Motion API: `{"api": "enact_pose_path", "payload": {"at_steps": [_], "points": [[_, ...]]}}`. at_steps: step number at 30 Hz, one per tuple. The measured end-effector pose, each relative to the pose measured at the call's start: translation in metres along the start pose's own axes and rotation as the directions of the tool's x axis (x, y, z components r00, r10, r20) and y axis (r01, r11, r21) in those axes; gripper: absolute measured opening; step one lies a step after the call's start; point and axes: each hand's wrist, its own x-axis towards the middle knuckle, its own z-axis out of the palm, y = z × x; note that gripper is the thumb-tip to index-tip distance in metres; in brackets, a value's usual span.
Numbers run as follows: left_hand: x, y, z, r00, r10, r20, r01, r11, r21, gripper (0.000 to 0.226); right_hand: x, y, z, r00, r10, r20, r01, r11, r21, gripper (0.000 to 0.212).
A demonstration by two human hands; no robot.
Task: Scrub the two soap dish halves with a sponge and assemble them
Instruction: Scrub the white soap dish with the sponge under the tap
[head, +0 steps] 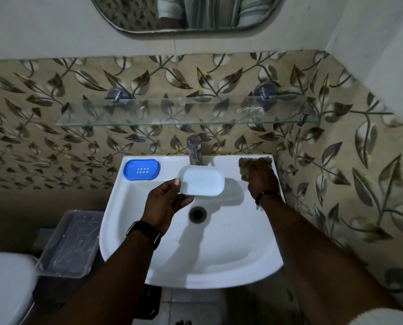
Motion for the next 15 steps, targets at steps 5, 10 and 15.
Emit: {"api": "enact_pose_path", "payload": {"at_steps": [5,10,15], "points": [[0.002,0.006,0.0,1.0,0.011,0.006,-0.011,1.0,0.022,0.027,-0.007,-0.008,-0.03,0.918,0.344,-0.195,-0.209,0.84,0.5,0.019],[0.005,0.009,0.009,1.0,0.0,0.031,-0.001,0.999,0.052,0.028,-0.043,-0.062,-0.087,0.808,0.212,-0.55,0.223,0.754,0.617,0.006],[-0.003,0.007,0.029,0.989,-0.013,0.145,0.0,0.996,0.09,0.021,-0.079,-0.113,-0.088,0.739,-0.482,-0.471,0.592,0.798,0.114,0.017]]}}
